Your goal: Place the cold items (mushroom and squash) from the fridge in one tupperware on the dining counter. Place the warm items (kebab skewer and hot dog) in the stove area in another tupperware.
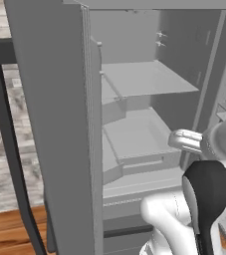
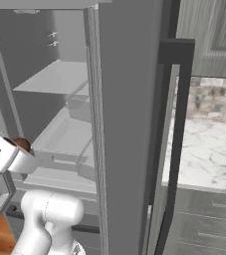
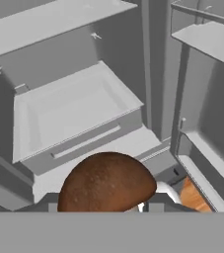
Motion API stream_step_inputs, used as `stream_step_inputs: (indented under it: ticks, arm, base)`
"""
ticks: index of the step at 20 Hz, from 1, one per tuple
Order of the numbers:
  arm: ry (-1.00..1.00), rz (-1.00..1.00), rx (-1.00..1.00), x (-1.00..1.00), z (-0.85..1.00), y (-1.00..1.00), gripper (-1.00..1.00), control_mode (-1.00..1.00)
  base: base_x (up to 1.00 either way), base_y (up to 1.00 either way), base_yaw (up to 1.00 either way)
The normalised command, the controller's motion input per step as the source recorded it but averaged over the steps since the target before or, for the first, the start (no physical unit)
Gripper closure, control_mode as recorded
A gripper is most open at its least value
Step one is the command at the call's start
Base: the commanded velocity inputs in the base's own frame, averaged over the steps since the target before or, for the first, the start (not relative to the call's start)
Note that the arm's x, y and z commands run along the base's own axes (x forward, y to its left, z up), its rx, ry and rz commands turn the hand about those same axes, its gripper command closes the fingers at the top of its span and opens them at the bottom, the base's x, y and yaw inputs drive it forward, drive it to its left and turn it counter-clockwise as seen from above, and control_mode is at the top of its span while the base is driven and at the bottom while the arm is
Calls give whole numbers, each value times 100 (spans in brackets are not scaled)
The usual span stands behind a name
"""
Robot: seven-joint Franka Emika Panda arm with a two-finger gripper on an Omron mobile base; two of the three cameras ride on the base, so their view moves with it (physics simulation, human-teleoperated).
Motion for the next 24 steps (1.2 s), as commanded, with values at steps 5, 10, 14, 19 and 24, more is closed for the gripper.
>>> stream_step_inputs:
  ticks: [5, 10, 14, 19, 24]
  arm:
    - [0, 0, 0, 0, 0, 0, 100, 100]
    - [0, 0, 0, 0, 0, 0, 100, 100]
    - [0, 0, 0, 0, 0, 0, 100, 100]
    - [0, 0, 0, 0, 0, 0, 100, 100]
    - [0, 0, 0, 0, 0, 0, 100, 100]
  base:
    - [-28, 21, -31]
    - [-52, 29, -43]
    - [-61, 25, -41]
    - [-66, 13, -43]
    - [-78, 13, -47]
